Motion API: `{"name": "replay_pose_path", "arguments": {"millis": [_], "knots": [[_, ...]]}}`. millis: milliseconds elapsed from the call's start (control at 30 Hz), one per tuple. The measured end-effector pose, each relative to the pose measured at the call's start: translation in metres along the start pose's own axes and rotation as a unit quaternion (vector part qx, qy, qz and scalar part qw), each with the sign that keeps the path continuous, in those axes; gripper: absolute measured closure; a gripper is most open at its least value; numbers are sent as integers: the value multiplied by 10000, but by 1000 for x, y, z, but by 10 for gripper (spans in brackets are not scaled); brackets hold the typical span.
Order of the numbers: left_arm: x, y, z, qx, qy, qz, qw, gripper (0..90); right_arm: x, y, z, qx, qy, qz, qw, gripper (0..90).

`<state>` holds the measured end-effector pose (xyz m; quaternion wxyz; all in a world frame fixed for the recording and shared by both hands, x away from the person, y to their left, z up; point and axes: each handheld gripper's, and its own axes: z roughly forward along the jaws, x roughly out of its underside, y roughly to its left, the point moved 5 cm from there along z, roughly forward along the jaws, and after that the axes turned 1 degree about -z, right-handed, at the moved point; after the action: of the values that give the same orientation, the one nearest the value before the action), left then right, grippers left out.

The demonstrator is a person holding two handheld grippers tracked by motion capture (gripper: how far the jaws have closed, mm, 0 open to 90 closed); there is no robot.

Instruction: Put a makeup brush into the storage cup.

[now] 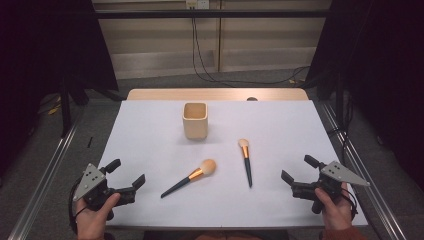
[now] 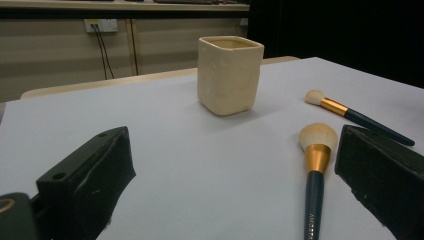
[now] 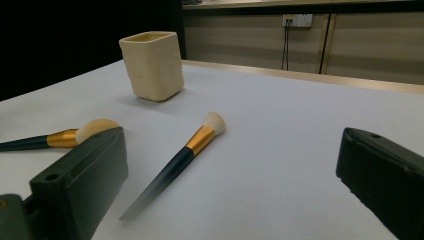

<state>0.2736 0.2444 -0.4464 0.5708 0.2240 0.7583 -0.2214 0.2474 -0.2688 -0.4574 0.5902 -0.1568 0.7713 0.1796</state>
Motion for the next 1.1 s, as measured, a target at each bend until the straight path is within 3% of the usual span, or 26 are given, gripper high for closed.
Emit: {"name": "replay_pose_path", "arguments": {"millis": [233,500,667,1100], "knots": [[0,-1,4,55,44,-16,10000,22,1,-1,0,3,35,11,10000,0],[2,-4,5,147,269,13,9995,28,2,-1,0,5,39,21,10000,0],[2,-6,7,212,338,104,9991,28,2,1,1,-39,56,8,10000,0],[-5,-23,16,394,356,240,9983,28,1,4,2,-42,43,-57,10000,0]]}}
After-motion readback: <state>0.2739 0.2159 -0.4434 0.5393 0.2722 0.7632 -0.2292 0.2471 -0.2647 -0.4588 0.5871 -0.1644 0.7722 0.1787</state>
